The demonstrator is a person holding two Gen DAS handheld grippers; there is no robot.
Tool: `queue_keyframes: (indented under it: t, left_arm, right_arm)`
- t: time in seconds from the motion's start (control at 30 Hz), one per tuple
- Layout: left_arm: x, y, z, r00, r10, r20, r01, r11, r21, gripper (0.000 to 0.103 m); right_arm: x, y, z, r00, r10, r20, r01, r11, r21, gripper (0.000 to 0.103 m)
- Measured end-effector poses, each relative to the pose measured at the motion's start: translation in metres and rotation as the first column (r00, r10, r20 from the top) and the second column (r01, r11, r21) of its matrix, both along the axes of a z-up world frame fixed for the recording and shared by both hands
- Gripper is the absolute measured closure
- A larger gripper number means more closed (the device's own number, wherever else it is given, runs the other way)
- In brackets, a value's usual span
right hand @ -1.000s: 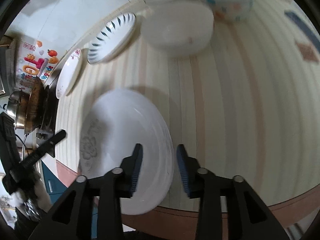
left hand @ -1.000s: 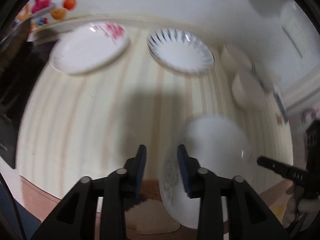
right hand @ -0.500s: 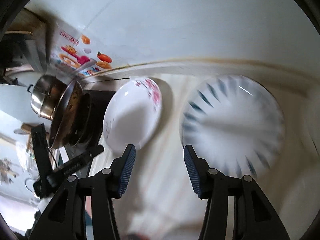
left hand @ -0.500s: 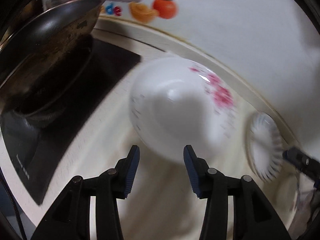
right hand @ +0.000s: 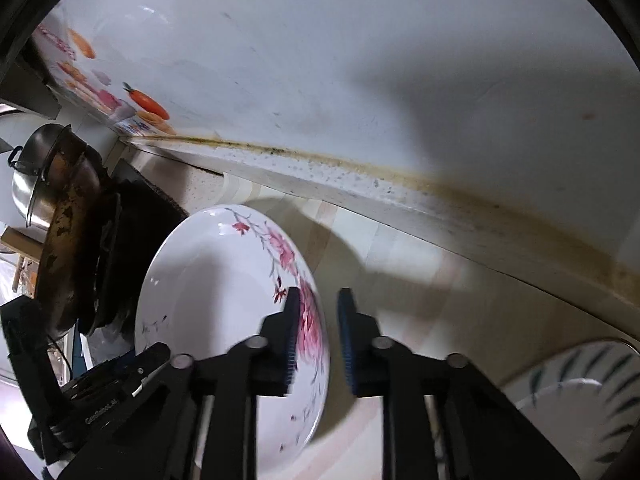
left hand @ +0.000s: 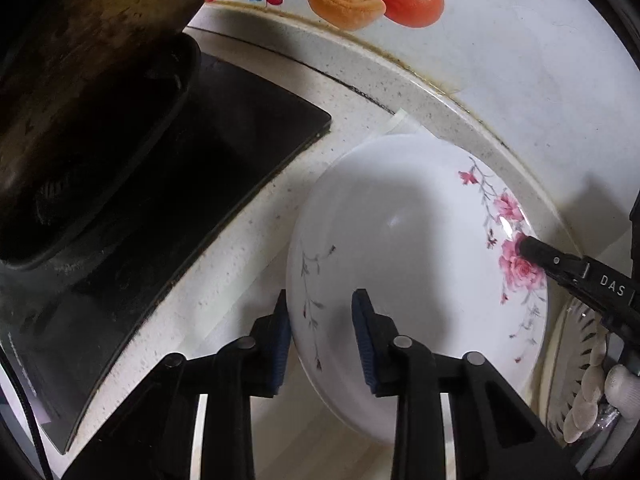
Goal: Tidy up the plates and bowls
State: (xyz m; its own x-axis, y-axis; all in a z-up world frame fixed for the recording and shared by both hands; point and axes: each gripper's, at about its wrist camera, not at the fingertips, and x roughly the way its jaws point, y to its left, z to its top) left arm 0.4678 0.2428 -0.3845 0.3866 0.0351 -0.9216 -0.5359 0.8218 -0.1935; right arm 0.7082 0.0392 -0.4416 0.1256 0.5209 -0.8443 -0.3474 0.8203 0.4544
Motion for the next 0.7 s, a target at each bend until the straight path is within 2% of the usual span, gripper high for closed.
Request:
queue_keyframes:
  t: [0.07, 0.33, 0.5, 0.7]
  left_arm:
    - [-0.001, 0.002, 0.0, 1.0, 0.011, 0.01, -0.011, 1.0, 0.011, 0.08]
    - [-0.003, -0.009, 0.003, 1.0, -0.01, 0.024, 0.01, 1.0, 0.017, 0.081]
    - [-0.003, -0.015, 0.012, 0.998, -0.042, 0.039, 0.041, 0.999, 0.023, 0.08]
    - [-0.017, -0.031, 0.04, 0.993, -0.091, 0.074, 0.09, 0.996, 0.022, 0.08]
  right_arm:
    - [0.002, 0.003, -0.005, 1.0, 0.003, 0.002, -0.004, 1.0, 0.019, 0.091]
    - [-0.009, -0.004, -0.001, 1.0, 0.006, 0.028, -0.006, 1.0, 0.016, 0.091]
    - [-0.02, -0.022, 0.014, 0.999, -0.02, 0.043, 0.019, 1.0, 0.016, 0.091]
    - [-0.045, -0.051, 0.047, 0.996, -0.055, 0.065, 0.054, 0.998, 0.021, 0.09]
